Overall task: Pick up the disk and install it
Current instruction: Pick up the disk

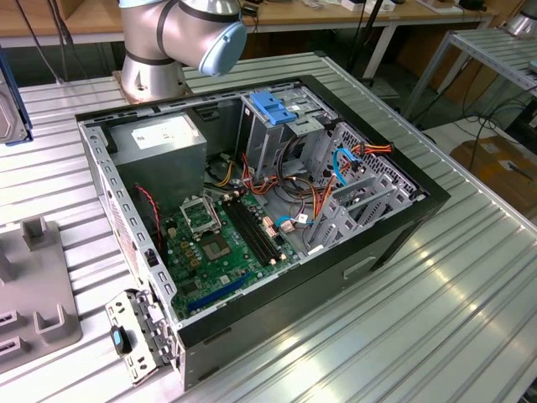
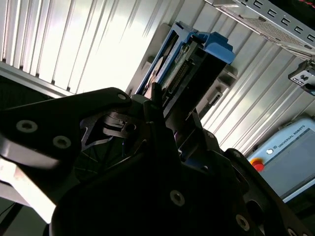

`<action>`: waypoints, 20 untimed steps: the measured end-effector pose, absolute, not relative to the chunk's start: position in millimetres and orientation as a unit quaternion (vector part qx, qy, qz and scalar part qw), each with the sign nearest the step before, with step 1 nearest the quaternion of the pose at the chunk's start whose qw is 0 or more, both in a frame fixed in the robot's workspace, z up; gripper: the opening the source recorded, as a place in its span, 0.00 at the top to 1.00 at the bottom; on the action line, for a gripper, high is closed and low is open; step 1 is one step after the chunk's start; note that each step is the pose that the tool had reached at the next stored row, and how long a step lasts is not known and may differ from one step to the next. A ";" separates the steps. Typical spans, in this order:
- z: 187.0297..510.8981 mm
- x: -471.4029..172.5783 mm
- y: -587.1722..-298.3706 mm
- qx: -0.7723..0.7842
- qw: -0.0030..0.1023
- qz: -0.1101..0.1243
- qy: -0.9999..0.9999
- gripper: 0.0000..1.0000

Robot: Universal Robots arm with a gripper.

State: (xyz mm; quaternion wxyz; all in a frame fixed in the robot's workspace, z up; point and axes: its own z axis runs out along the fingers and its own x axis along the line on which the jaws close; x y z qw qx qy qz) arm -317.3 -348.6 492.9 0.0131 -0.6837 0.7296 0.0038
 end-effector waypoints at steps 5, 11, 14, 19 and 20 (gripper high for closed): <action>492.9 -315.4 -348.6 -0.684 0.013 0.004 0.730 0.65; 492.8 -315.1 -348.5 -0.684 0.013 0.004 0.730 0.65; 492.9 -312.4 -348.6 -0.684 0.013 0.004 0.730 0.65; 492.9 -299.1 -348.5 -0.684 0.013 0.004 0.730 0.65; 492.8 -297.1 -348.5 -0.684 0.013 0.004 0.730 0.65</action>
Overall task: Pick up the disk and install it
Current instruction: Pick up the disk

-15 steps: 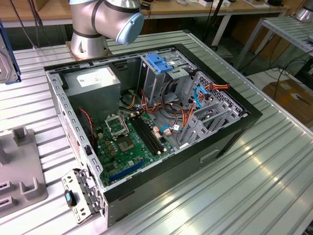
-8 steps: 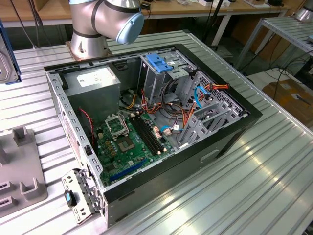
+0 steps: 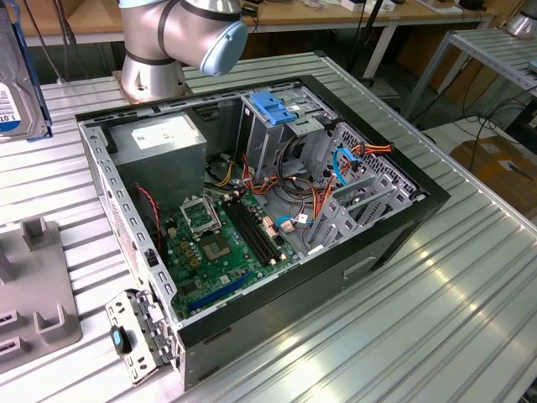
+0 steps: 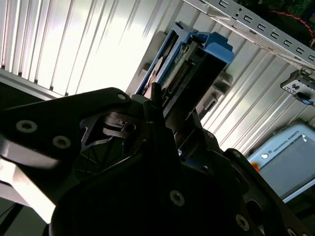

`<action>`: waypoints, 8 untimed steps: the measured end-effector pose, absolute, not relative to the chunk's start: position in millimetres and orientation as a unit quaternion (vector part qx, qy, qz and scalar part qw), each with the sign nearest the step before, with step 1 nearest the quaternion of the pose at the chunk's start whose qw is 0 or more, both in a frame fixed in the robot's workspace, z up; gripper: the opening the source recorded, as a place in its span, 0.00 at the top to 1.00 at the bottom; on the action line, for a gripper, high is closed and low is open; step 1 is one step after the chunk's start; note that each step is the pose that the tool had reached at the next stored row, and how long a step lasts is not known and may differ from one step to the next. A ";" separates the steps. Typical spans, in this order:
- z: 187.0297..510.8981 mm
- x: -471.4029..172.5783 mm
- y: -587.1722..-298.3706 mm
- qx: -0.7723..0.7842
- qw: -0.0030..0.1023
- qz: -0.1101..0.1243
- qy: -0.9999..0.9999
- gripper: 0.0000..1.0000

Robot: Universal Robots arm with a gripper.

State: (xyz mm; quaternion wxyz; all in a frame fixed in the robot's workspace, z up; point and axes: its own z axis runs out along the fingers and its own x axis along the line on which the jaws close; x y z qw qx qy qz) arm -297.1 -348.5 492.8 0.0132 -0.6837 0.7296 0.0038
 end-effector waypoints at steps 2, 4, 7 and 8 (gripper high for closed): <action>492.9 -290.1 -348.6 -0.684 0.013 0.004 0.730 0.65; 492.9 -286.3 -348.5 -0.684 0.013 0.004 0.730 0.65; 492.8 -280.3 -348.5 -0.684 0.013 0.004 0.730 0.65; 492.9 -277.1 -348.5 -0.684 0.013 0.004 0.730 0.65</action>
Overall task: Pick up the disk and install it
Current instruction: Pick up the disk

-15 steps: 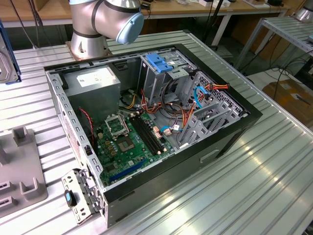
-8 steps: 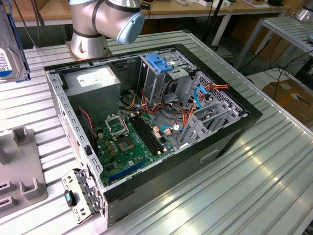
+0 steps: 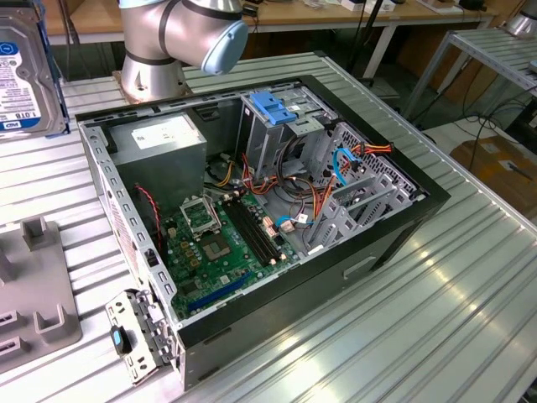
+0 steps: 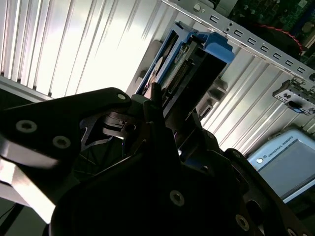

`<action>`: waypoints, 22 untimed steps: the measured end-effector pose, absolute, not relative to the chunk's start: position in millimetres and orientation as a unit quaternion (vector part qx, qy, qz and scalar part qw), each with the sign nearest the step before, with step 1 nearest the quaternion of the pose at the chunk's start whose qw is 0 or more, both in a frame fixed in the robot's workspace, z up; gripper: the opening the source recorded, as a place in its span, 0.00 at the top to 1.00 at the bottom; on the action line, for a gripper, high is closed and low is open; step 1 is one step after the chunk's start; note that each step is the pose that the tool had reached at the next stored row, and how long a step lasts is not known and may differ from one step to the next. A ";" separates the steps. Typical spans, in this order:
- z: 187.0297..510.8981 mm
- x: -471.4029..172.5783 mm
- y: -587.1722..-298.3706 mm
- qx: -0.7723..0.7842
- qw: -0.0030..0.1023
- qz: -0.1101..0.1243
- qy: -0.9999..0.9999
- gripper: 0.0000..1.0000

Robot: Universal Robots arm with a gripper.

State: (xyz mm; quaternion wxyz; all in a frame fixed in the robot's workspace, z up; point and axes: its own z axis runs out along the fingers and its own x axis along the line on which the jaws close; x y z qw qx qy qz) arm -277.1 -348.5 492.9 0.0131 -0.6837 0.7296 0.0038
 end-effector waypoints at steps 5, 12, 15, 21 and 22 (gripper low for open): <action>492.9 -259.2 -348.5 -0.684 0.013 0.004 0.730 0.65; 492.9 -253.1 -348.5 -0.684 0.013 0.004 0.730 0.65; 492.9 -253.0 -348.5 -0.684 0.013 0.004 0.730 0.65; 492.9 -244.5 -348.5 -0.684 0.013 0.004 0.730 0.65; 492.9 -242.7 -348.5 -0.684 0.013 0.004 0.730 0.65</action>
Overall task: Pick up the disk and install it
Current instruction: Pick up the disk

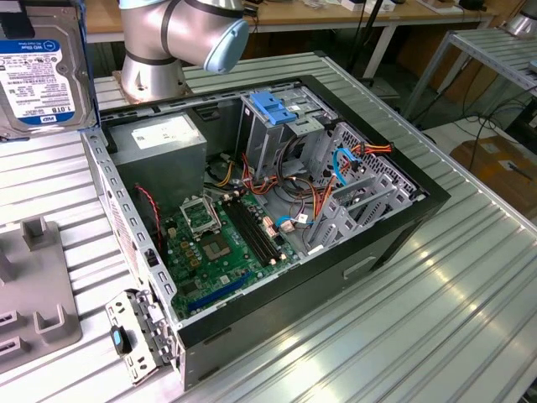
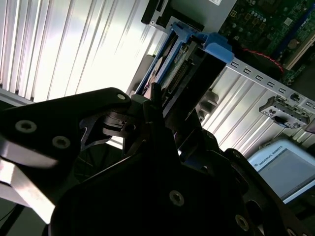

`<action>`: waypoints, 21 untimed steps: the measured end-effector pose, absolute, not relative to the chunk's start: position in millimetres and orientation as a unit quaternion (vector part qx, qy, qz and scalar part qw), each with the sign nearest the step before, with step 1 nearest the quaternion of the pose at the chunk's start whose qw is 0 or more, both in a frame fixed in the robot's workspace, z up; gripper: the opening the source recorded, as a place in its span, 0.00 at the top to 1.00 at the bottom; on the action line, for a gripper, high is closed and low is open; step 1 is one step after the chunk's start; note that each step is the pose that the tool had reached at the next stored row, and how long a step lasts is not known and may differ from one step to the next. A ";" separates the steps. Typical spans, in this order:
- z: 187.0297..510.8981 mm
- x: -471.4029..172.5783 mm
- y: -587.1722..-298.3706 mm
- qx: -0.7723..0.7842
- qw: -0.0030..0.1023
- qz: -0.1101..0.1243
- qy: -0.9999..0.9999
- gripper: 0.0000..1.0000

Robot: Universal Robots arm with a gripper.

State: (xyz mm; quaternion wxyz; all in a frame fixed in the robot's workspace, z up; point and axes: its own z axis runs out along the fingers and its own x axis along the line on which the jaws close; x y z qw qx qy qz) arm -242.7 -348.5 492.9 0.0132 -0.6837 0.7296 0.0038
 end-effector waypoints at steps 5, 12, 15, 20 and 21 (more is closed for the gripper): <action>492.8 -222.7 -348.5 -0.684 0.013 0.004 0.730 0.65; 492.9 -200.8 -348.5 -0.684 0.013 0.004 0.730 0.65; 492.9 -193.1 -348.6 -0.684 0.013 0.004 0.730 0.65; 492.9 -176.5 -348.5 -0.684 0.013 0.004 0.730 0.65; 492.9 -171.4 -348.6 -0.684 0.013 0.004 0.730 0.65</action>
